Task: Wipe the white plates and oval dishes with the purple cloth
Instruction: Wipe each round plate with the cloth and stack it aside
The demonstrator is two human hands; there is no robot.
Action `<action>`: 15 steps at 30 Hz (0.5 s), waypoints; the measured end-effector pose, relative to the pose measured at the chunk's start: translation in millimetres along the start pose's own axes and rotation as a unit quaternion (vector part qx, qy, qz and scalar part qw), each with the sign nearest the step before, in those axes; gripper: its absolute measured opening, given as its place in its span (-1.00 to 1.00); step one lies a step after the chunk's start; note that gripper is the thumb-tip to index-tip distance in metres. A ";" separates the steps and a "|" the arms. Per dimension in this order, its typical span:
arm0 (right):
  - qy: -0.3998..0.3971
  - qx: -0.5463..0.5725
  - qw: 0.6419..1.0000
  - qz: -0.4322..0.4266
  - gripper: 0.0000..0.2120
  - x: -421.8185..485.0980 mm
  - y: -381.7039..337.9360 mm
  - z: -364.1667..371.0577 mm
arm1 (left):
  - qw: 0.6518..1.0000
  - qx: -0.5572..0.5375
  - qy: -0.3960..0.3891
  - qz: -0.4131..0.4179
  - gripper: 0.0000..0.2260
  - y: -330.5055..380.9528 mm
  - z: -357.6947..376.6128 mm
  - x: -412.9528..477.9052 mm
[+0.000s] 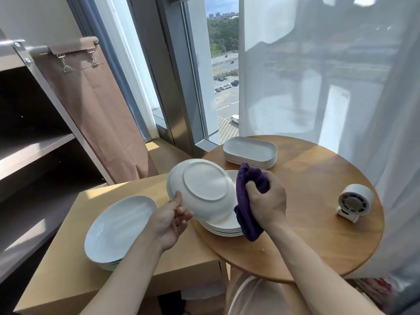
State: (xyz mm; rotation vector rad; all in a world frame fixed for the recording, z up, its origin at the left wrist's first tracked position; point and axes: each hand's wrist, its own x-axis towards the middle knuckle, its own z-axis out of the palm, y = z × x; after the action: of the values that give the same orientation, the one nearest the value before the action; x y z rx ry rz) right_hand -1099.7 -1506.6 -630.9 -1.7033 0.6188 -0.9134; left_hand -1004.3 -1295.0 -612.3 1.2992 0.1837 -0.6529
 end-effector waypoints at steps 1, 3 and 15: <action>-0.004 -0.005 1.000 -0.006 -0.81 -0.6 0.5 0.2 | 1.000 0.011 -0.004 -0.002 -0.73 -3.0 -1.7 0.8; -0.019 -0.019 0.999 -0.022 -0.77 -2.8 1.1 0.6 | 0.998 0.053 -0.016 -0.004 -0.72 -9.4 -4.5 2.1; -0.104 -0.135 0.980 -0.106 -0.74 -16.9 0.3 9.7 | 0.998 0.004 -0.025 0.053 -0.80 -33.6 3.6 6.8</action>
State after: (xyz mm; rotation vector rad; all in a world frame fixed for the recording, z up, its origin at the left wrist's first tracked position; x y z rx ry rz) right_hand -1101.5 -1488.3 -637.2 -2.1109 0.4400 -0.8102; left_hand -1017.9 -1304.7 -642.5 1.2893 0.0714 -0.5952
